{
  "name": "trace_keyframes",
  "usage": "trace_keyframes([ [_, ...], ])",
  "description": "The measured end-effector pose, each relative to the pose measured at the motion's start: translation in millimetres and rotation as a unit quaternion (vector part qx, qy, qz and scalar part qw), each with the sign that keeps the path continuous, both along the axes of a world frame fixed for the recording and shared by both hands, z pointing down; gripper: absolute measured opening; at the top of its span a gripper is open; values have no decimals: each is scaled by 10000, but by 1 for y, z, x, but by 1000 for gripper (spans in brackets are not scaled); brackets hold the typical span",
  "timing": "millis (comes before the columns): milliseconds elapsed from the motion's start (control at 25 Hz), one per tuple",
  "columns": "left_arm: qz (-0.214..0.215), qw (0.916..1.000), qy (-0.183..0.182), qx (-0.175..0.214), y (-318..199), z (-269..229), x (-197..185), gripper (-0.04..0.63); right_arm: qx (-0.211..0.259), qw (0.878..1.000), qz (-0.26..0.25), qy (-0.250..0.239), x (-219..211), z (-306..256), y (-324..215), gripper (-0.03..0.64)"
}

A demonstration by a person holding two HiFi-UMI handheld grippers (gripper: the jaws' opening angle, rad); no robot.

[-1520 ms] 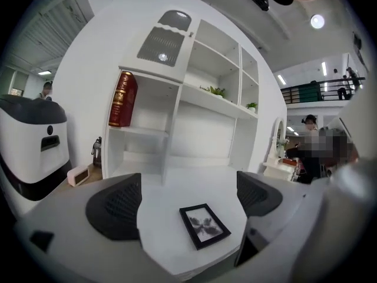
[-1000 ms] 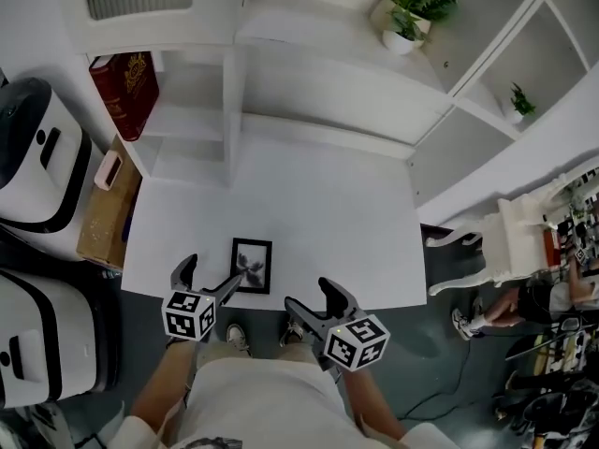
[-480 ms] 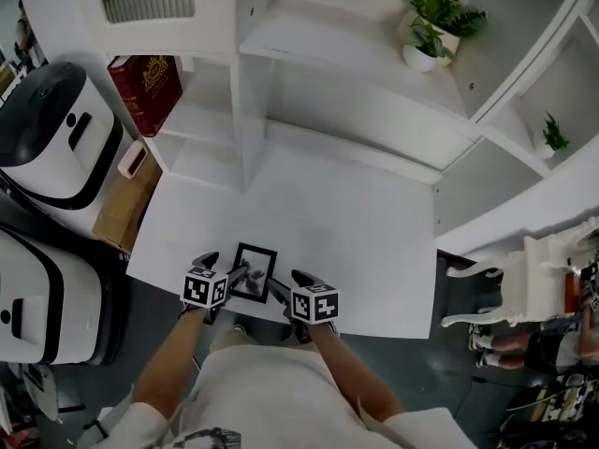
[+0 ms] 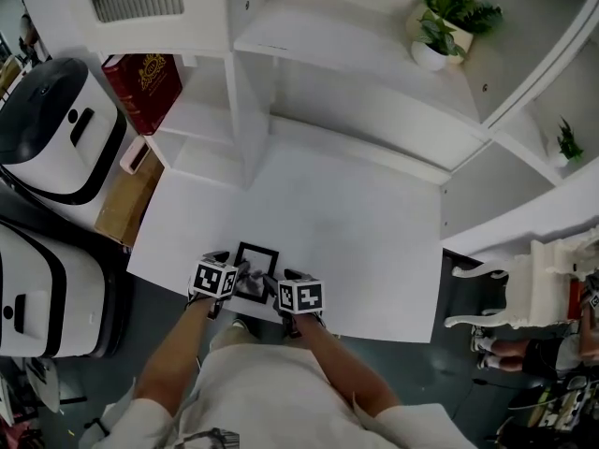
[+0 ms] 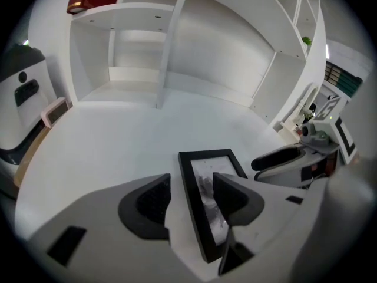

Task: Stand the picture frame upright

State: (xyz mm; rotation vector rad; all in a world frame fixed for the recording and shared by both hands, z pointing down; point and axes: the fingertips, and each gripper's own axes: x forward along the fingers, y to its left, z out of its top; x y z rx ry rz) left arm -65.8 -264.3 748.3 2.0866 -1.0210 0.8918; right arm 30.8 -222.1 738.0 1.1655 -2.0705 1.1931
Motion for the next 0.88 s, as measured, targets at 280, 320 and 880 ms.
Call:
trace_keyframes([
  [280, 82, 9996, -57, -255, 7, 12, 1, 193, -167, 9994, 168, 242, -6, 17, 2, 221],
  [320, 38, 9997, -8, -249, 6, 12, 1, 187, -117, 9992, 202, 314, -5, 17, 2, 214],
  [880, -268, 9986, 390, -231, 28, 4, 16, 101, -197, 9966, 774, -190, 11, 21, 2, 97],
])
